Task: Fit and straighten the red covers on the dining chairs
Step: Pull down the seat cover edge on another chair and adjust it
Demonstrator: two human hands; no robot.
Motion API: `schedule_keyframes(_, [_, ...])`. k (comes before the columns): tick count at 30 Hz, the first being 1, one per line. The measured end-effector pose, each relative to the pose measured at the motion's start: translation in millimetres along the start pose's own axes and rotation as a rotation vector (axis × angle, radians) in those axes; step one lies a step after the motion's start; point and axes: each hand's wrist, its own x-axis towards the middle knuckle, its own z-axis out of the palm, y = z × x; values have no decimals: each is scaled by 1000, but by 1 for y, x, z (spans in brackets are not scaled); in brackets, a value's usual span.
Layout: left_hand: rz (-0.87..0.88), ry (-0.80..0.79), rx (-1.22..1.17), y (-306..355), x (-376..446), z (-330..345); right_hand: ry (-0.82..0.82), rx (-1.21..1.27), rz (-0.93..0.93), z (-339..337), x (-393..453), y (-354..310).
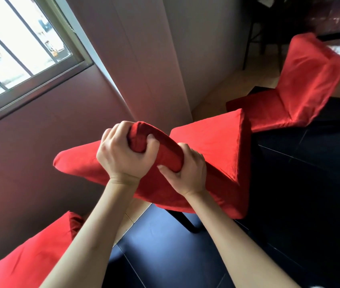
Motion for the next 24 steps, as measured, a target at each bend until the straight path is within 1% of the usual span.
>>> schedule_keyframes(6, [38, 7, 7, 6, -5, 0, 51, 16, 1, -5, -6, 2])
schedule_keyframes(13, [64, 3, -11, -12, -5, -7, 125, -2, -1, 10, -16, -8])
schedule_keyframes(24, [107, -35, -84, -29, -5, -21, 153, -45, 27, 27, -30, -20])
